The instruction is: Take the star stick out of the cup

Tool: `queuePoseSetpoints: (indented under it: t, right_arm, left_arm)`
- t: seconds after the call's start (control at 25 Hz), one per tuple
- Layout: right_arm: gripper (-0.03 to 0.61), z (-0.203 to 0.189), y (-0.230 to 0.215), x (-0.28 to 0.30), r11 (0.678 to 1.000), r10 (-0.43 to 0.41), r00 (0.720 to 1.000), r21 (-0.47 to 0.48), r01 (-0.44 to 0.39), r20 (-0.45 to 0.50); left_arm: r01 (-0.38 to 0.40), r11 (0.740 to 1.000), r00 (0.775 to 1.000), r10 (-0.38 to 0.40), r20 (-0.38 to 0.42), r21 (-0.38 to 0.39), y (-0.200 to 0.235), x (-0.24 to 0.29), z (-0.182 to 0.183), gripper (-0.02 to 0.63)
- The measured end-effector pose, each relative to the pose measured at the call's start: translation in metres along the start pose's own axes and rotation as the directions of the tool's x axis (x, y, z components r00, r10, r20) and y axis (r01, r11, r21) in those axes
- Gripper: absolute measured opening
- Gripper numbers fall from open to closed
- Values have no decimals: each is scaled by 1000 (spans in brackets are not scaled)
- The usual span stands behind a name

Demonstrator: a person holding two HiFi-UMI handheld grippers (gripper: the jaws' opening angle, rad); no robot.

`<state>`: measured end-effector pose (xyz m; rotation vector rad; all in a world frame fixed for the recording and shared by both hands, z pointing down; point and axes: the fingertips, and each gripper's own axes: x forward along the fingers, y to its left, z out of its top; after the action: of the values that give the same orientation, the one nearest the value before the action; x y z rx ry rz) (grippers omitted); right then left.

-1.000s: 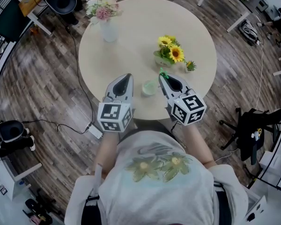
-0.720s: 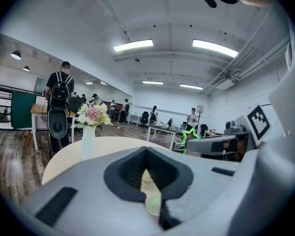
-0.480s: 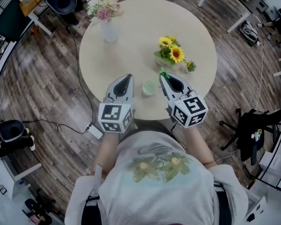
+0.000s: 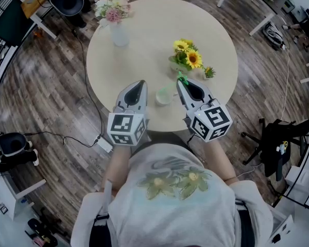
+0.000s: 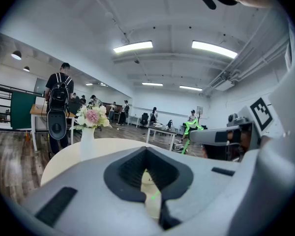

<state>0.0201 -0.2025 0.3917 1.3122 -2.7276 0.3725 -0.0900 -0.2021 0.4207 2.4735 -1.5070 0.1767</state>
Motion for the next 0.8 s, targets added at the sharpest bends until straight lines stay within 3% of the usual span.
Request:
queuePoseSetpoints:
  t: [0.8]
  right_arm:
    - [31,28,7,-15,1000,-3,998,-1,3,61]
  left_arm:
    - [16,1000,1000,-16,10,-11,-5,-3,1,2]
